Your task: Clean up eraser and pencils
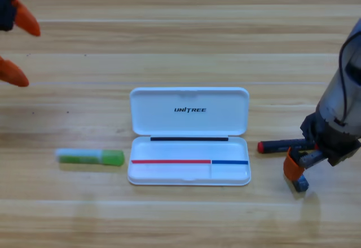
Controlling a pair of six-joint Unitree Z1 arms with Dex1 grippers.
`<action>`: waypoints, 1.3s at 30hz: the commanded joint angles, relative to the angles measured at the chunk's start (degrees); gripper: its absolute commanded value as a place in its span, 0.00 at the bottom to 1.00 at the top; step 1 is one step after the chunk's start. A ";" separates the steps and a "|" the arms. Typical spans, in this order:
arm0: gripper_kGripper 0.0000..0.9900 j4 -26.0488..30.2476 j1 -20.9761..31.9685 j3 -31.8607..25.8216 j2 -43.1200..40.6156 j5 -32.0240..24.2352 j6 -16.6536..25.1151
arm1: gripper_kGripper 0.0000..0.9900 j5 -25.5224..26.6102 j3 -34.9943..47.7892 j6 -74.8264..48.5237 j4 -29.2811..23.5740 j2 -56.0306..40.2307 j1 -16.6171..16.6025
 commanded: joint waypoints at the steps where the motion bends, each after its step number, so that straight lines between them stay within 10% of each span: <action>1: 0.97 4.39 -2.81 -1.38 8.11 3.17 -3.81 | 0.90 0.40 -0.05 -0.10 -1.12 5.28 -1.85; 20: 0.94 5.89 -15.82 -1.73 14.78 7.03 -14.80 | 0.82 4.27 1.18 -0.19 -5.78 11.61 -3.60; 30: 0.97 3.95 -16.53 -0.76 16.89 6.95 -15.68 | 0.34 5.85 3.38 -1.42 -5.69 11.87 -4.48; 39: 0.97 -3.34 -16.79 2.84 18.83 11.69 -16.82 | 0.27 8.49 4.00 -22.34 -3.15 7.65 -6.06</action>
